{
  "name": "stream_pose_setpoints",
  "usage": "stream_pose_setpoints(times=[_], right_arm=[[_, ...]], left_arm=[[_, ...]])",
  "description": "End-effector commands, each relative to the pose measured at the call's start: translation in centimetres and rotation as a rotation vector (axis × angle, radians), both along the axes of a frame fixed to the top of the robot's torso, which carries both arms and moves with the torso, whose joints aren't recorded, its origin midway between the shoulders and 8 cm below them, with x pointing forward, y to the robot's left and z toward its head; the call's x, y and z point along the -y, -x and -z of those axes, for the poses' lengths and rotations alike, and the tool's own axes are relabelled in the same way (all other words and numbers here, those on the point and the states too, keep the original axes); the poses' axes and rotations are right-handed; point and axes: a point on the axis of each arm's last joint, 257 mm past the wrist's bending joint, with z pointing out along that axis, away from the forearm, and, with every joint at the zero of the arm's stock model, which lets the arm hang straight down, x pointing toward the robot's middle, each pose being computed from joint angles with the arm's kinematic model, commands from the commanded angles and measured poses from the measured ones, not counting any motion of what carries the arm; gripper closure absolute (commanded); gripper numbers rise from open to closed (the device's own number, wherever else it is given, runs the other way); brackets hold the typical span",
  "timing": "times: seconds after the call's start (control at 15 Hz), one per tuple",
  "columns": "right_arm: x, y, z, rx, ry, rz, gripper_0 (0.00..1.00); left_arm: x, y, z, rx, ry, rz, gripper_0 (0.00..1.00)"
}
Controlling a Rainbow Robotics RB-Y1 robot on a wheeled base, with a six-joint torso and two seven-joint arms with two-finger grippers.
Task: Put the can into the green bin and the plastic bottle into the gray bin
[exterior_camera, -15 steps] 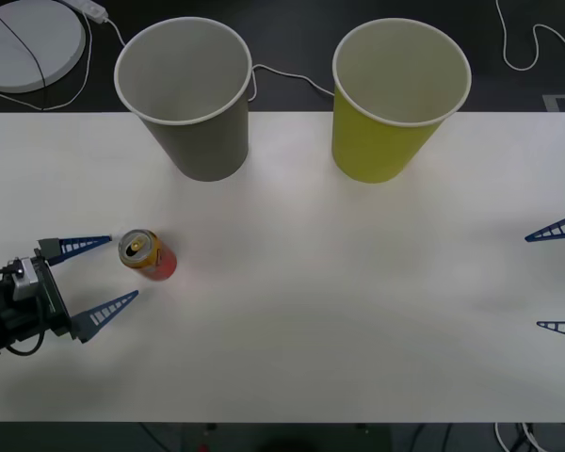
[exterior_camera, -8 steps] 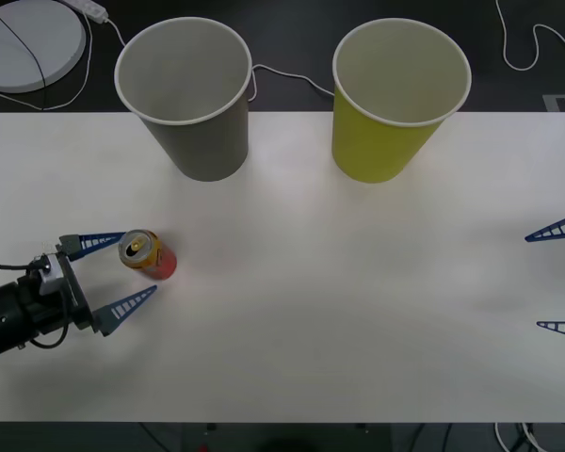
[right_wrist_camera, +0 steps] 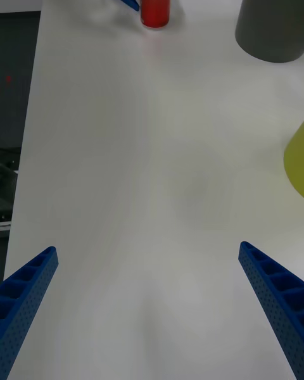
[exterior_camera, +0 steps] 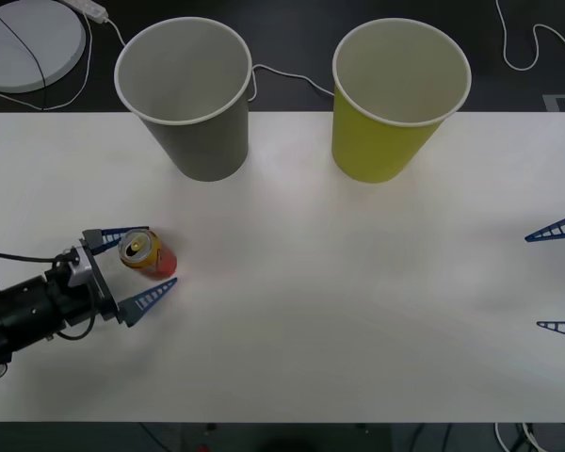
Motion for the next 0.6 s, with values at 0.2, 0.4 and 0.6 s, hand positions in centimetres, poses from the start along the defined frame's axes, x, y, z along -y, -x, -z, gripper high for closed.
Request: stream_pose_setpoints(times=[0.2, 0.4, 0.6], right_arm=[[0.0, 0.0, 0.0, 0.0, 0.0, 0.0, 0.0], [0.0, 0.0, 0.0, 0.0, 0.0, 0.0, 0.0], [0.0, 0.0, 0.0, 0.0, 0.0, 0.0, 0.0]], left_arm=[[0.44, -0.81, -0.32, 0.01, -0.011, 0.0, 0.0], [0.75, -1.0, -0.32, 0.01, -0.006, -0.002, 0.13], [0.74, -1.02, -0.35, 0.01, -0.005, -0.003, 0.92]])
